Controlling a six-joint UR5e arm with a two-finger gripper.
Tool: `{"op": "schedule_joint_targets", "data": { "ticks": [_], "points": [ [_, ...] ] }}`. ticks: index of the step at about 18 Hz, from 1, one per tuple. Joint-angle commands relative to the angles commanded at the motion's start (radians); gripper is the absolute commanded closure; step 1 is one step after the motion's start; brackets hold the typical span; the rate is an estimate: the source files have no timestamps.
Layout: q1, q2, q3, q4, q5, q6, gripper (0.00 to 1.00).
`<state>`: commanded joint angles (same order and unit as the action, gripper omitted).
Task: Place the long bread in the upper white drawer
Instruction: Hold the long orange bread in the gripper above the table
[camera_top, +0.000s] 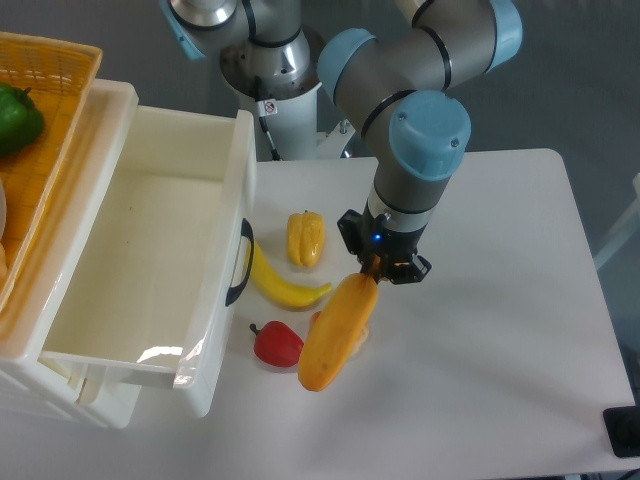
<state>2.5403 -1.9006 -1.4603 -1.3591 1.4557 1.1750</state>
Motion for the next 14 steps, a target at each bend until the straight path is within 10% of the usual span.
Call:
{"op": "schedule_joint_targets", "data": {
  "ticks": [14],
  "points": [
    [0.000, 0.008, 0.021, -0.057, 0.012, -0.025, 1.00]
  ]
}}
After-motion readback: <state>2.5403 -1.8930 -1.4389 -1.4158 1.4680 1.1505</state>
